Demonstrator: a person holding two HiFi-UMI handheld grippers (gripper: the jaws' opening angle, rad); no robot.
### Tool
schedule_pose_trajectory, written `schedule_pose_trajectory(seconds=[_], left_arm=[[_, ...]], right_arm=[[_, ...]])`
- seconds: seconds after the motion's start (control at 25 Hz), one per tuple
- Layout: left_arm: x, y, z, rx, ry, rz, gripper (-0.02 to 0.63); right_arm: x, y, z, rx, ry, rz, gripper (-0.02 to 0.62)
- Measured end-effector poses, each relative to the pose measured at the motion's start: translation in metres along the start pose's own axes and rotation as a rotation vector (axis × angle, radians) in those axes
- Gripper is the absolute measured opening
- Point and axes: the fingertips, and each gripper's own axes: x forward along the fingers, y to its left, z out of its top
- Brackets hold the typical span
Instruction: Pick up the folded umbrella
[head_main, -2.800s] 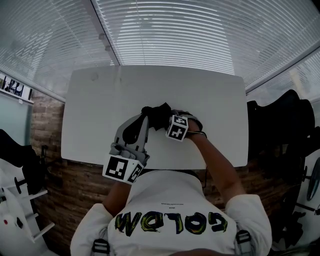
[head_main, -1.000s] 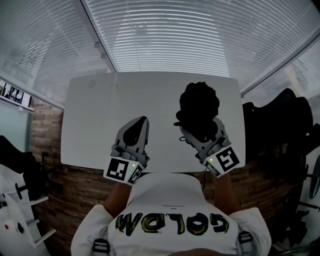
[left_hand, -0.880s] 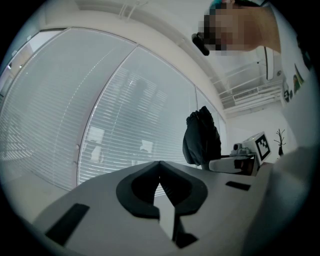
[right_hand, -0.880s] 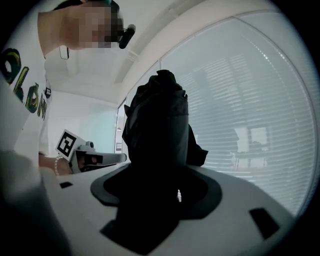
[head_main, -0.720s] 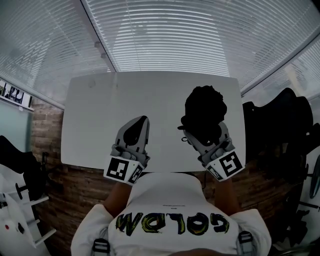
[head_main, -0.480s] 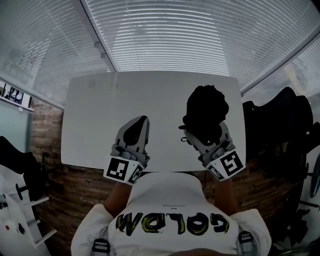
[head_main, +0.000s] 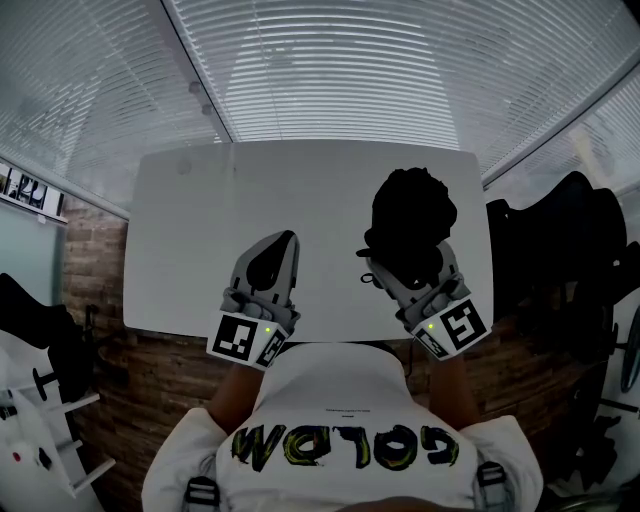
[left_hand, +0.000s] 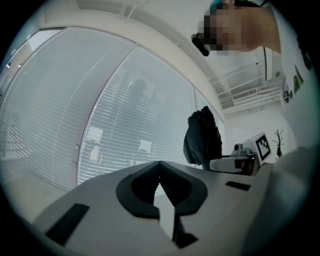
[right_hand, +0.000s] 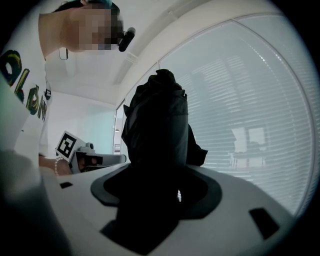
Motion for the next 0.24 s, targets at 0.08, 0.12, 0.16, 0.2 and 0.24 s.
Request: schedule_pose_trajectory(seconds=[0.08,0.12,0.16,0.2,0.24], left_arm=[[-0.0002,0.0011,0.0000,0.000,0.000,0.000,0.009],[-0.0004,0.0015,-0.0001,0.000,0.000,-0.001,0.009],[-0.0005,0.0018,-0.0003,0.000,0.000,-0.001,0.009],[-0.0006,0.0020,-0.0005,0.000,0.000,-0.002,0.009],[-0.0007,0.0022,-0.0006,0.000,0.001,-0.003,0.009]], right_arm=[[0.0009,0.0007,-0.0007,0.001,0.001,0.003,0.276],[0.0012,0.0010,-0.0008,0.001,0.001,0.003,0.276],[0.0013,0.0012,-0.0008,0.001,0.000,0.003,0.276],[0.0014,0.0013,-0.0007,0.001,-0.002,0.003,0.276],[0.0015,0.0014,-0.0006,0.001,-0.004,0.002,0.276]])
